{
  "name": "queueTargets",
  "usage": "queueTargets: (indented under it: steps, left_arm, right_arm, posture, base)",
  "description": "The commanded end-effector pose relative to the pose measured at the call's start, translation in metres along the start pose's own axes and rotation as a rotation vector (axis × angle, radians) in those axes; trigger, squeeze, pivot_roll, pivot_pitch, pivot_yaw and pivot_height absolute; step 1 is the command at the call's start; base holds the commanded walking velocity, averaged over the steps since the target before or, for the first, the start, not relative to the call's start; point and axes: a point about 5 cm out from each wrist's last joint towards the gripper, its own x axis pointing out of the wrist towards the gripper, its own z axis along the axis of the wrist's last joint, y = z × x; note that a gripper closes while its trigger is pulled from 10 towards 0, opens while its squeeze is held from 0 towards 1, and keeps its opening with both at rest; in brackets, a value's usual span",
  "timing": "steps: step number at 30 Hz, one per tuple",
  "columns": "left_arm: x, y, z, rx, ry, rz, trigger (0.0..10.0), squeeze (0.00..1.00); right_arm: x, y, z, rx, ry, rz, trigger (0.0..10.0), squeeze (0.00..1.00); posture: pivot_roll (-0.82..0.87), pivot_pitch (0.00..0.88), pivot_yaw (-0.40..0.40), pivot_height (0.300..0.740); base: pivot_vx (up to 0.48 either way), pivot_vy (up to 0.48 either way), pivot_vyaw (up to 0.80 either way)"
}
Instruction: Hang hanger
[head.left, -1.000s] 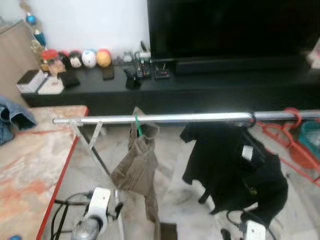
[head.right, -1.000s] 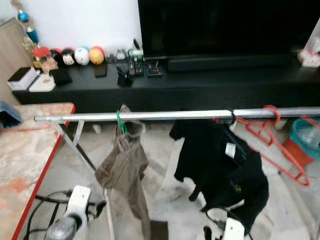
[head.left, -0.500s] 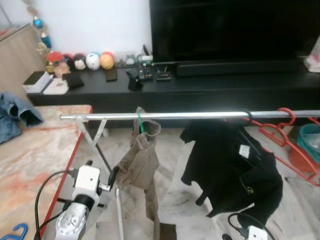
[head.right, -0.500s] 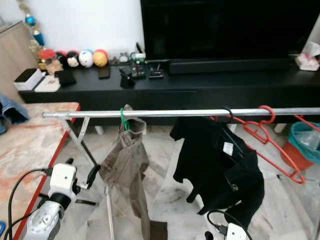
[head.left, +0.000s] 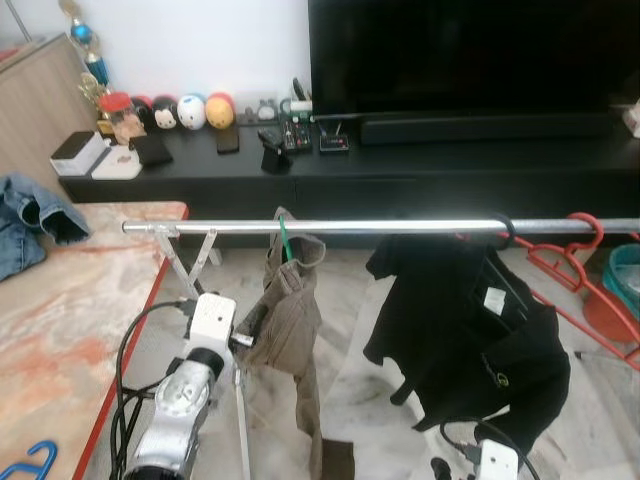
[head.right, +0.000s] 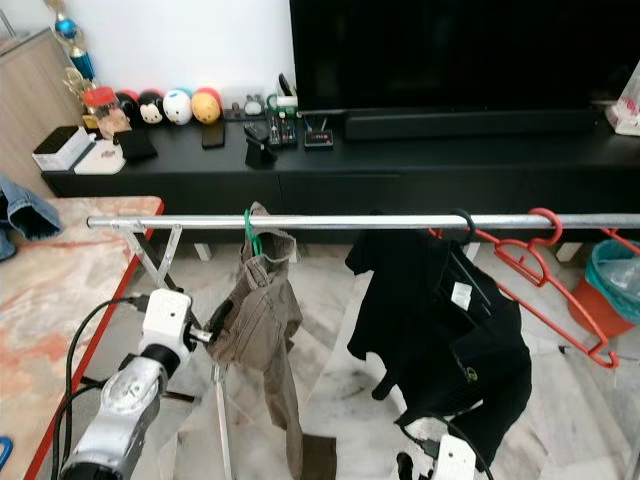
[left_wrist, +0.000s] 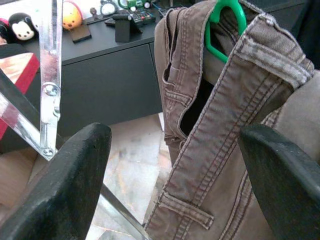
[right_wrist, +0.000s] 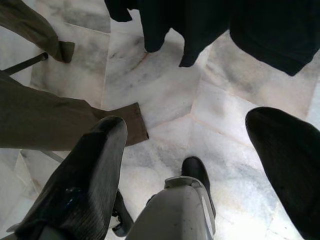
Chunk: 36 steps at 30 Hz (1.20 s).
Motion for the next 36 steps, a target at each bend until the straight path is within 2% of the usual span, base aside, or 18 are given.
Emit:
queueTargets:
  steps: [1, 9, 15, 22, 26, 32, 36]
  left_arm:
    - [0.001, 0.003, -0.002, 0.011, 0.007, 0.008, 10.0, 0.0]
    - [0.0, 0.014, -0.004, 0.004, 0.008, 0.05, 10.0, 0.0]
    - [0.004, 0.018, 0.003, -0.025, -0.016, 0.072, 10.0, 0.0]
    - [0.011, 0.023, 0.023, -0.077, -0.098, 0.07, 10.0, 0.0]
    - [0.017, 0.03, 0.035, -0.101, -0.123, 0.068, 10.0, 0.0]
    - [0.021, 0.025, 0.037, -0.097, -0.109, 0.004, 10.0, 0.0]
    - [0.027, 0.016, 0.039, -0.14, -0.1, -0.045, 10.0, 0.0]
  right_arm:
    - [0.0, -0.001, 0.001, 0.008, 0.006, -0.008, 10.0, 0.0]
    - [0.001, -0.004, 0.003, 0.006, -0.002, -0.012, 10.0, 0.0]
    - [0.0, -0.007, 0.003, 0.005, -0.004, -0.014, 10.0, 0.0]
    - [0.0, -0.011, 0.007, 0.004, -0.015, -0.015, 10.0, 0.0]
    - [0.001, -0.009, 0.009, 0.0, -0.015, -0.01, 10.0, 0.0]
    - [0.002, -0.008, 0.009, 0.001, -0.015, -0.011, 10.0, 0.0]
    - [0.002, -0.006, 0.009, 0.004, -0.015, -0.011, 10.0, 0.0]
  posture:
    - [-0.02, 0.0, 0.061, 0.74]
    - [-0.02, 0.0, 0.05, 0.74]
    - [-0.02, 0.0, 0.046, 0.74]
    - [-0.02, 0.0, 0.047, 0.74]
    - [-0.01, 0.0, 0.05, 0.74]
    - [-0.02, 0.003, 0.061, 0.74]
    - [-0.02, 0.005, 0.063, 0.74]
  base:
    - [0.0, -0.274, 0.0]
    - [0.0, -0.246, 0.0]
    - [0.0, 0.0, 0.0]
    - [0.0, 0.0, 0.0]
    - [0.0, 0.0, 0.0]
    - [0.0, 0.0, 0.0]
    - [0.0, 0.0, 0.0]
